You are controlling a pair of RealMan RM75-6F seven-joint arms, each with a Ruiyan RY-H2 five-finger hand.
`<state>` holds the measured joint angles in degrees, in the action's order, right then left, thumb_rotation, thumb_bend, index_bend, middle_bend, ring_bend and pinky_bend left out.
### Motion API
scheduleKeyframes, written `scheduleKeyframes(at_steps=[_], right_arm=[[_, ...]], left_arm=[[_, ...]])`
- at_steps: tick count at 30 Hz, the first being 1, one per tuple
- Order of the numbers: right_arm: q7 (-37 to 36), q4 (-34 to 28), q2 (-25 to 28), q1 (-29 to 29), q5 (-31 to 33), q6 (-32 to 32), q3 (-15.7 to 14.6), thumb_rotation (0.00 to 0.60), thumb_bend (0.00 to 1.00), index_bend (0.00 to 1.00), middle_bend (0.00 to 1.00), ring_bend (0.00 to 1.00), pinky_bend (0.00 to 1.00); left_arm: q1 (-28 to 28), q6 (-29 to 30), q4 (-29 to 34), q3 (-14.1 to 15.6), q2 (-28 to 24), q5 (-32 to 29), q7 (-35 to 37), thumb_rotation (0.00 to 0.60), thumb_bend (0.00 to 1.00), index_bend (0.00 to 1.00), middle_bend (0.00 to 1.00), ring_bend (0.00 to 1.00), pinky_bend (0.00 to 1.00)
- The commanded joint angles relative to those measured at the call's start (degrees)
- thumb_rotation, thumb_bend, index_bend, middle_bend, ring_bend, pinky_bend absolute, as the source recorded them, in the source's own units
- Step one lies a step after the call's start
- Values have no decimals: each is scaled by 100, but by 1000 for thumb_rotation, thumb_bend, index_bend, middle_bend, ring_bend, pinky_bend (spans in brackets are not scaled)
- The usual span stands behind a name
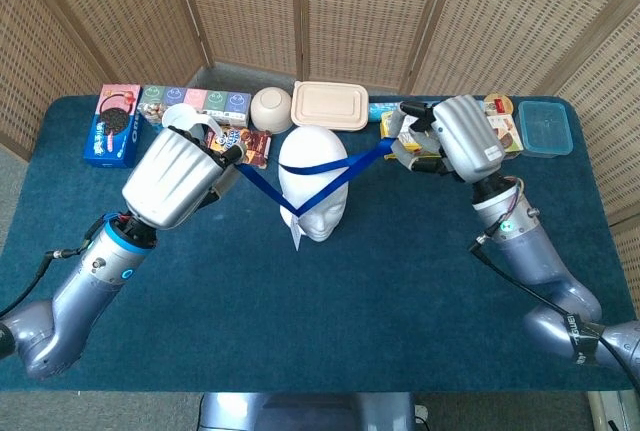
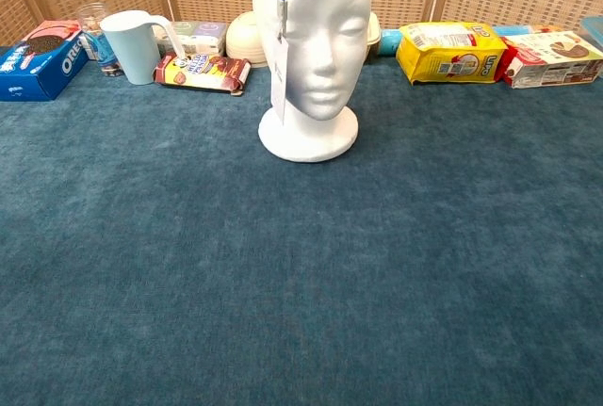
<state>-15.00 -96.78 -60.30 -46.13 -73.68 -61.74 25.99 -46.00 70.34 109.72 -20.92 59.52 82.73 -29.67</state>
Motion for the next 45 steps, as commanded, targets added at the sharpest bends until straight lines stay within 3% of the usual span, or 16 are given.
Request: scheduleKeyframes(at_steps=[1, 13, 45], right_arm=[[81, 132, -95, -117, 82, 81, 31, 600, 501, 802, 1000, 1000, 1000], [231, 396, -275, -313, 217, 139, 72, 600, 500, 805, 1000, 1000, 1000], [244, 548, -41, -235, 407, 79, 152, 600, 500, 807, 1000, 1000, 1000]], left_arm=[[-26, 0, -74, -5, 30, -21, -33, 563, 474, 612, 1000, 1000, 1000], [-99, 38, -220, -47, 137, -135, -43, 567, 476, 612, 1000, 1000, 1000], [-498, -230, -287, -99, 351, -315, -125, 567, 476, 612, 1000, 1000, 1000]])
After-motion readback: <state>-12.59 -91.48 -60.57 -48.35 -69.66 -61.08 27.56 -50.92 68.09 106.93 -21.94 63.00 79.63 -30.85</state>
